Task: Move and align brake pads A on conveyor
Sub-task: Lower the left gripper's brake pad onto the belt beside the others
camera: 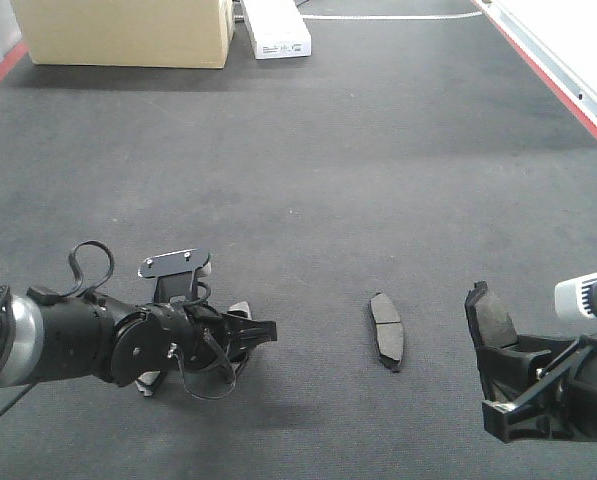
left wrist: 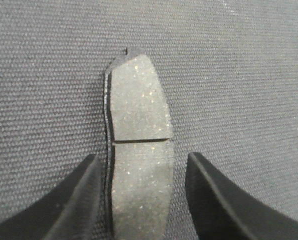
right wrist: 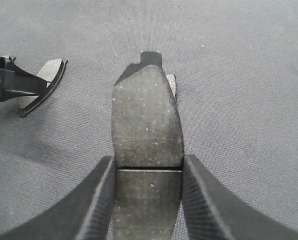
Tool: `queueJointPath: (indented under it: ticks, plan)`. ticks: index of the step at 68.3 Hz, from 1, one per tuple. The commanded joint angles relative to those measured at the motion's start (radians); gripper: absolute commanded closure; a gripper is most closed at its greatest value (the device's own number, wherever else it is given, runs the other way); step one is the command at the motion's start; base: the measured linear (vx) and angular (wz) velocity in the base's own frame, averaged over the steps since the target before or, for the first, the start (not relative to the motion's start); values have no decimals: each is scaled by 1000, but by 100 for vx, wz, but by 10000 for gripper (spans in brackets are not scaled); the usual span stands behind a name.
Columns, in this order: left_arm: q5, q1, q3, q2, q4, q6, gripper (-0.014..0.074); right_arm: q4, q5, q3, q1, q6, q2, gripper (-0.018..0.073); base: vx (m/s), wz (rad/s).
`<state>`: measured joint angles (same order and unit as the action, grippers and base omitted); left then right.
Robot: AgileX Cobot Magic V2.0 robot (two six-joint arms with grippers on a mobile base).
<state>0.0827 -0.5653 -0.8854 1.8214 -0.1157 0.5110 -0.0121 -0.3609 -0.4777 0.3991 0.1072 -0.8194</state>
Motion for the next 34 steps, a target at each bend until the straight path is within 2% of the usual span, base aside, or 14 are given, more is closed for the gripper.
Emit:
queueJointPath:
  ticks: [1, 6, 14, 24, 34]
  plan:
    - [9, -7, -16, -65, -9, 4, 205, 5, 83, -31, -1, -11, 8, 568, 0, 0]
    - [9, -4, -16, -107, 15, -4, 205, 5, 83, -31, -1, -11, 8, 568, 0, 0]
    - [21, -4, -16, -194, 107, -4, 205, 5, 83, -31, -1, -11, 8, 568, 0, 0]
    - [100, -4, -4, -332, 254, -4, 205, 5, 83, -31, -1, -11, 8, 568, 0, 0]
    - [170, -4, 61, -510, 330, -4, 211, 5, 83, -31, -1, -11, 8, 568, 0, 0]
